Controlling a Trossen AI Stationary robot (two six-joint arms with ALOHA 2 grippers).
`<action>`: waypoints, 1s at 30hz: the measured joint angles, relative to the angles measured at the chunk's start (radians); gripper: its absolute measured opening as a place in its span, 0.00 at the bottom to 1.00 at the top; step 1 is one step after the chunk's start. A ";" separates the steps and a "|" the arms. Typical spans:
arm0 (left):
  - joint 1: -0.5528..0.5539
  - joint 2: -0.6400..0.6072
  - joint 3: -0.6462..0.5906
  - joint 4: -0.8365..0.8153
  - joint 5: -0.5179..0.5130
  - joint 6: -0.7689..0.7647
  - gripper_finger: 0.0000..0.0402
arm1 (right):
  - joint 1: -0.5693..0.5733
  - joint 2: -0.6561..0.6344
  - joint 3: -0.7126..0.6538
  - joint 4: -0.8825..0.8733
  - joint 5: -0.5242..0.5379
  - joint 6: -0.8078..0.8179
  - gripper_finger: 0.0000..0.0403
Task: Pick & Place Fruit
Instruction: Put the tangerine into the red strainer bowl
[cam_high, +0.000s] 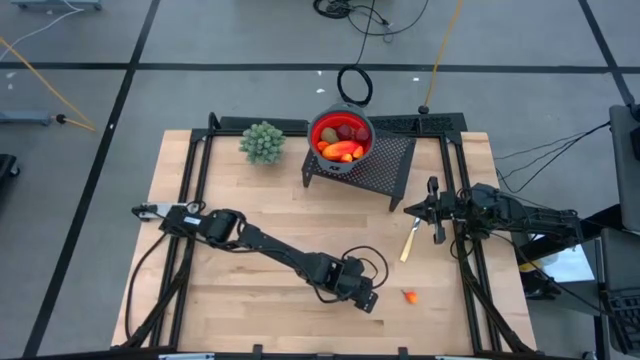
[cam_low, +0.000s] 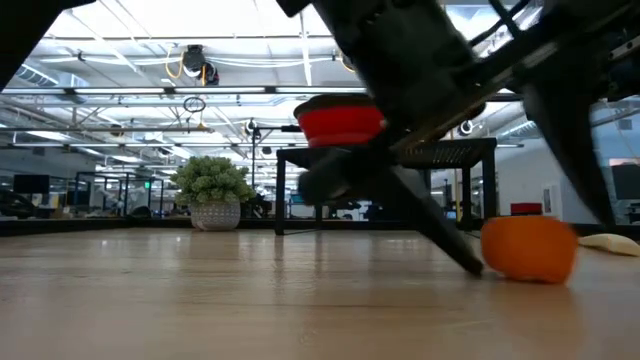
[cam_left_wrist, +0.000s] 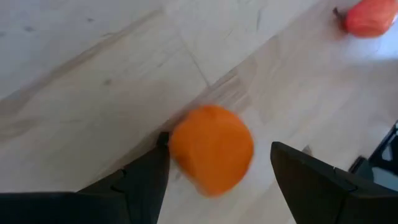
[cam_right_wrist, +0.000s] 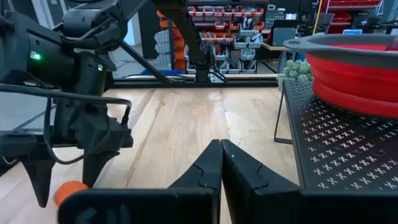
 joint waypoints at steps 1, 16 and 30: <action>0.000 0.001 0.001 -0.002 -0.001 -0.010 0.70 | 0.000 0.000 0.000 -0.002 0.000 0.000 0.00; 0.008 0.003 0.002 -0.020 0.020 -0.033 0.69 | 0.000 0.021 0.000 0.000 0.003 0.000 0.00; 0.015 -0.002 0.001 -0.025 0.053 -0.035 0.30 | 0.000 0.021 0.000 0.000 0.003 0.004 0.00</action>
